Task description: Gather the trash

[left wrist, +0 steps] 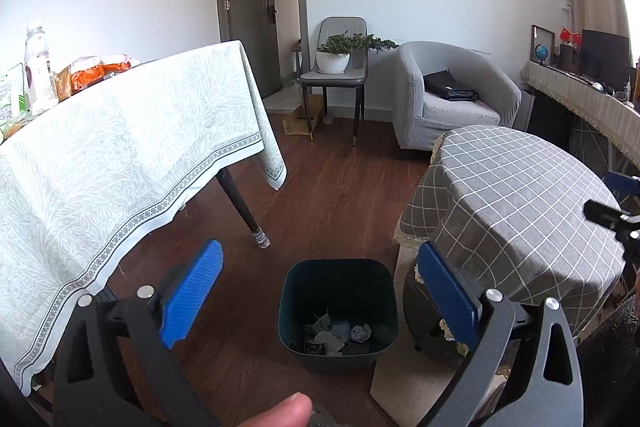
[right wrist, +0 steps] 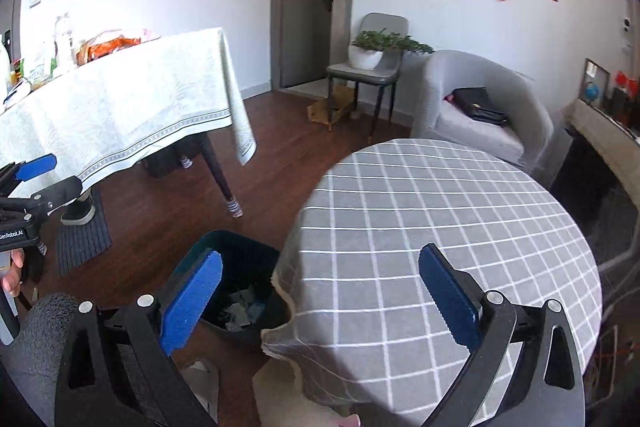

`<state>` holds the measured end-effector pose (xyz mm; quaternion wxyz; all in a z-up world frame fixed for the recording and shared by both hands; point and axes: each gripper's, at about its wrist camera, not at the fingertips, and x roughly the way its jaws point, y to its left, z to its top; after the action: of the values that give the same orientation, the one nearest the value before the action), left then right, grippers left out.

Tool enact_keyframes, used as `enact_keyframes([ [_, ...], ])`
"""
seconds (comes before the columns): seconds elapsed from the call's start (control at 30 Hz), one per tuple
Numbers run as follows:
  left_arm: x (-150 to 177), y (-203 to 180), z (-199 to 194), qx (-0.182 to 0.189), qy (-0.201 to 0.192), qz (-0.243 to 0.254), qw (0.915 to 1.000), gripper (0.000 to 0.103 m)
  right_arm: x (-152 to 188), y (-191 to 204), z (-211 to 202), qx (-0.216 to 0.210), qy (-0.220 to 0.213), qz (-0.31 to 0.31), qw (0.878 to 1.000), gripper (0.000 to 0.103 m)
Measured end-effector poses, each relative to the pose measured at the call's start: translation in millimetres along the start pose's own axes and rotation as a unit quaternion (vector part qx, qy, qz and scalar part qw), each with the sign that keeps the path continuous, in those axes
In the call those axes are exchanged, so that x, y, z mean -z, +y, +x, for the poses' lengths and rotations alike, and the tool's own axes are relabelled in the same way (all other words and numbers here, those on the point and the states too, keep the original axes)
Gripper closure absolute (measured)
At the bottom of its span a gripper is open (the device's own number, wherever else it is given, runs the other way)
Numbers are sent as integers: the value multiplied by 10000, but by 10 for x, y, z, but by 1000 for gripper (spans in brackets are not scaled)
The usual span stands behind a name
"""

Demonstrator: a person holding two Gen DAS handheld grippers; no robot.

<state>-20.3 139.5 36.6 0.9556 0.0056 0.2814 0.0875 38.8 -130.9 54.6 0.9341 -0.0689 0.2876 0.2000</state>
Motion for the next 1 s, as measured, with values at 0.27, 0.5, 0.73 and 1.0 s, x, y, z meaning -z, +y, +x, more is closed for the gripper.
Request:
enact_keyframes([
  [0.27,139,-152,-78,-23,-237,-155,9996,3,333,-709,-517,601,-319,512,9964,3],
  [0.5,228,-270,-59,-18,-174,-145,9997,3,648,-929,-535,837,-204,710,9937,3],
  [0.73,263,-388,-49,43,-144,16,9999,3,788,-917,-526,601,-219,690,9956,3],
  [1.0,280,-409,-29,45,-38,27,10000,3,795,-946,-580,84,-360,729,9967,3],
])
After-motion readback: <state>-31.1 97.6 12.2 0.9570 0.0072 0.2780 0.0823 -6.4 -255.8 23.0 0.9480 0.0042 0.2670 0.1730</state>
